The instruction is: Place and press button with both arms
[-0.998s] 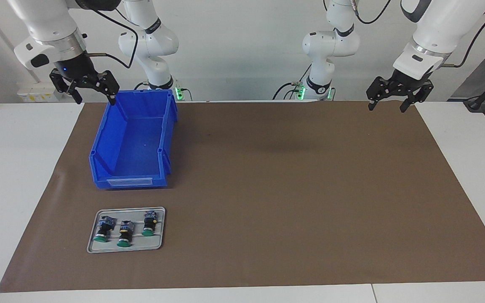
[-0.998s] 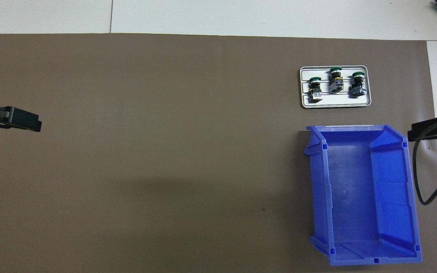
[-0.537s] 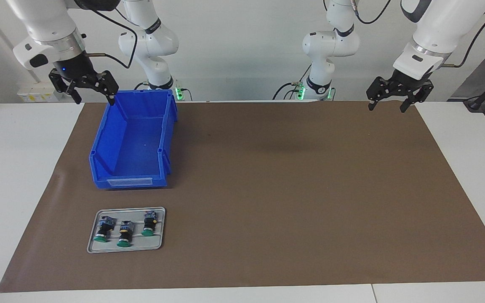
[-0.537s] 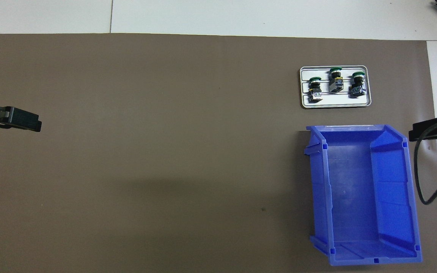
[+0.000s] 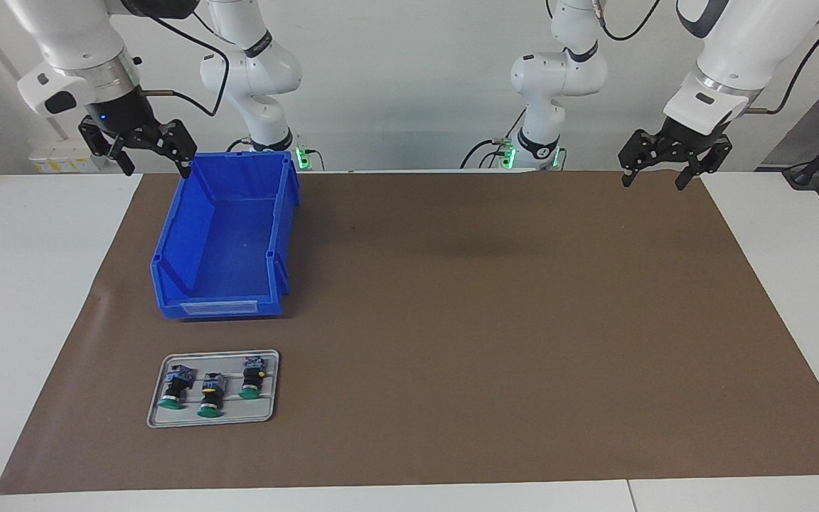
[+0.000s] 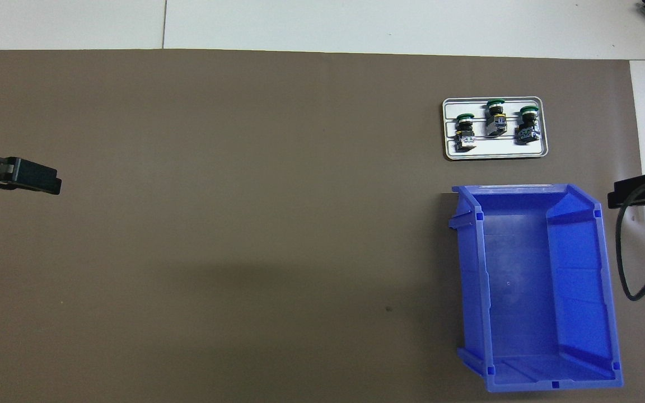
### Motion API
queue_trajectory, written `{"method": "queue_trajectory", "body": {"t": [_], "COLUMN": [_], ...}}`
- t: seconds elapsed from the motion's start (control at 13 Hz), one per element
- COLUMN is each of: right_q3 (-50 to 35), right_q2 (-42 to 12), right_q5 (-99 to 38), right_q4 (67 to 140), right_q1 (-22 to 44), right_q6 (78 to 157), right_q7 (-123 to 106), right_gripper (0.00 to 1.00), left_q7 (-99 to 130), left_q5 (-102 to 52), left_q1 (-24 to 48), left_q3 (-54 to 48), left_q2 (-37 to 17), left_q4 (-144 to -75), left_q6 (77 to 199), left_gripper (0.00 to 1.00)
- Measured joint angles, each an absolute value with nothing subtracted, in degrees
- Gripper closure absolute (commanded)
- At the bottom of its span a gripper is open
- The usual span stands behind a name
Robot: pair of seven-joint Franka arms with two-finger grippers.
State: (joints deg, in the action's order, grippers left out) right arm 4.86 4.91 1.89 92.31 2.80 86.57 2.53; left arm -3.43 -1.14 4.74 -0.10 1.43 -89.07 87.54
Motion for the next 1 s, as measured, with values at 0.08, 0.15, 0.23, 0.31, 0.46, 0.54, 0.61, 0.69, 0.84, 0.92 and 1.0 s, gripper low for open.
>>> {"method": "queue_trajectory", "body": {"t": [0.08, 0.15, 0.23, 0.31, 0.46, 0.54, 0.61, 0.69, 0.84, 0.92, 1.0], "right_q3": [4.9, 4.9, 4.9, 4.9, 4.9, 4.9, 4.9, 4.9, 4.9, 4.8, 4.8], "right_q2": [4.9, 4.9, 4.9, 5.0, 4.9, 4.5, 3.5, 1.8, -3.5, -6.8, -10.0], "right_q5": [1.9, 1.9, 1.9, 1.9, 1.9, 1.7, 1.4, 1.2, 1.1, 1.1, 1.1], "right_q4": [92.3, 92.3, 92.5, 93.0, 94.1, 94.6, 95.1, 95.4, 95.1, 94.4, 93.8], "right_q1": [2.8, 2.8, 2.8, 2.8, 2.8, 2.7, 2.6, 2.6, 2.8, 2.8, 2.8], "right_q6": [86.6, 86.6, 86.6, 87.0, 90.0, 91.8, 94.8, 98.1, 104.8, 107.8, 110.9], "right_q7": [2.5, 2.5, 2.5, 2.5, 2.5, 2.5, 2.5, 2.5, 2.5, 2.5, 2.5], "right_gripper": [0.0, 0.0, 0.0, 0.0, 0.0, 0.0, 0.0, 0.0, 0.0, 0.0, 0.0], "left_q7": [-3.4, -3.4, -3.4, -3.4, -3.4, -3.4, -3.4, -3.4, -3.4, -3.4, -3.4], "left_q5": [-1.1, -1.1, -1.1, -1.1, -1.1, -1.1, -1.1, -1.1, -1.1, -1.1, -1.1], "left_q1": [4.7, 4.7, 4.7, 4.7, 4.7, 4.7, 4.7, 4.7, 4.7, 4.7, 4.7], "left_q3": [-0.1, -0.1, -0.1, -0.1, -0.1, -0.1, -0.1, -0.1, -0.1, -0.1, -0.1], "left_q2": [1.4, 1.4, 1.4, 1.4, 1.4, 1.4, 1.4, 1.4, 1.4, 1.4, 1.4], "left_q4": [-89.1, -89.1, -89.1, -89.1, -89.1, -89.1, -89.1, -89.1, -89.1, -89.1, -89.1], "left_q6": [87.5, 87.5, 87.5, 87.5, 87.5, 87.5, 87.5, 87.5, 87.5, 87.5, 87.5], "left_gripper": [0.0, 0.0, 0.0, 0.0, 0.0, 0.0, 0.0, 0.0, 0.0, 0.0, 0.0]}}
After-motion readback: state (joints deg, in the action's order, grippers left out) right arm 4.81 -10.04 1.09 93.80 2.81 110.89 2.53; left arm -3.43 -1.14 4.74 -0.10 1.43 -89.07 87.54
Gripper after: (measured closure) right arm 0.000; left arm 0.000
